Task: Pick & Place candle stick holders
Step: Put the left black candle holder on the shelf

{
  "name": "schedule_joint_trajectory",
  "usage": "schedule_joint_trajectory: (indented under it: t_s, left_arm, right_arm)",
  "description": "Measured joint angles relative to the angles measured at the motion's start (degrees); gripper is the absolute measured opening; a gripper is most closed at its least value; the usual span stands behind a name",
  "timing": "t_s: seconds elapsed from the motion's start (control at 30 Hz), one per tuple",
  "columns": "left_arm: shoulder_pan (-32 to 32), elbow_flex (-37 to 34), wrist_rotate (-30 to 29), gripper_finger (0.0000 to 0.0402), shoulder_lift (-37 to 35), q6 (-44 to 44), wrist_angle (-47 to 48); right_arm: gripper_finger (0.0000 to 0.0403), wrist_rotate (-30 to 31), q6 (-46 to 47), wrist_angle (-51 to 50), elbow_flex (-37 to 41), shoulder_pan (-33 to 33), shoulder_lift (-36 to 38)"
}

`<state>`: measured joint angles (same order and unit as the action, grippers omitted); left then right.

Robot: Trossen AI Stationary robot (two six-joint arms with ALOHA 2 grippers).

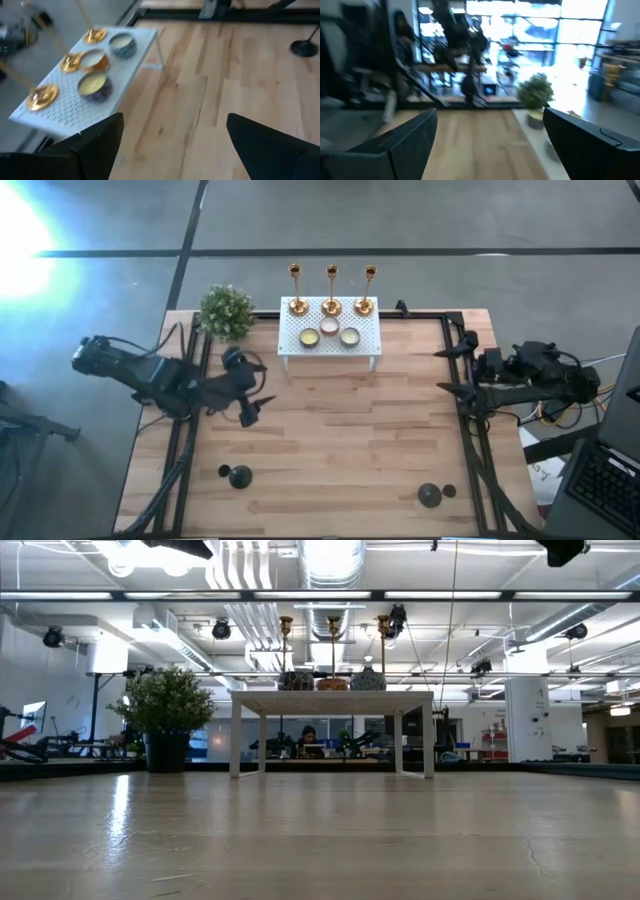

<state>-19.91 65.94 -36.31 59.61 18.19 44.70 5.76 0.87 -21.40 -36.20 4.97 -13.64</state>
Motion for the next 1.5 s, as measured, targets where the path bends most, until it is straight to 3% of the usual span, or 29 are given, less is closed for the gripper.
schedule_joint_trajectory:
  t_s: [0.2,0.3,0.37,0.47,0.6,0.73,1.03,1.3,1.4,1.5]
  left_arm:
    - [-6.2,-15.2,-9.2,0.0357,-7.3,-1.8,-16.2]
    - [-10.6,-20.1,-15.1,0.0357,-11.4,2.1,-16.4]
    - [-13.4,-21.6,-15.7,0.0357,-14.3,4.4,-15.4]
    - [-17.5,-21.7,-13.0,0.0357,-18.9,7.2,-12.9]
    - [-21.9,-20.2,-3.2,0.0357,-24.2,14.6,-6.0]
    - [-25.7,-21.2,5.5,0.0357,-27.5,23.4,0.0]
    - [-32.8,-28.7,13.4,0.0356,-30.8,40.2,7.0]
    - [-43.0,-36.5,13.3,0.0350,-31.4,52.4,2.9]
    - [-48.7,-40.5,10.0,0.0348,-31.4,53.9,-7.5]
    - [-55.4,-45.1,3.1,0.0348,-30.4,53.9,-18.0]
  right_arm:
    - [0.0359,-12.5,3.0,-0.7,0.4,0.0,-3.7]
    - [0.0359,-13.6,6.5,-0.6,0.8,0.0,-6.8]
    - [0.0359,-13.5,7.1,-0.6,0.9,0.0,-9.0]
    - [0.0359,-13.1,4.8,-0.6,1.0,0.0,-12.5]
    - [0.0359,-12.9,0.1,-0.3,1.0,0.0,-16.3]
    - [0.0359,-10.4,1.6,1.5,1.0,0.0,-18.4]
    - [0.0359,-10.2,5.5,3.7,1.0,0.0,-17.6]
    - [0.0359,-10.2,8.2,3.6,1.1,0.0,-16.7]
    - [0.0359,-10.2,8.6,3.6,1.0,0.0,-16.0]
    - [0.0359,-10.2,9.3,3.5,1.1,0.0,-14.9]
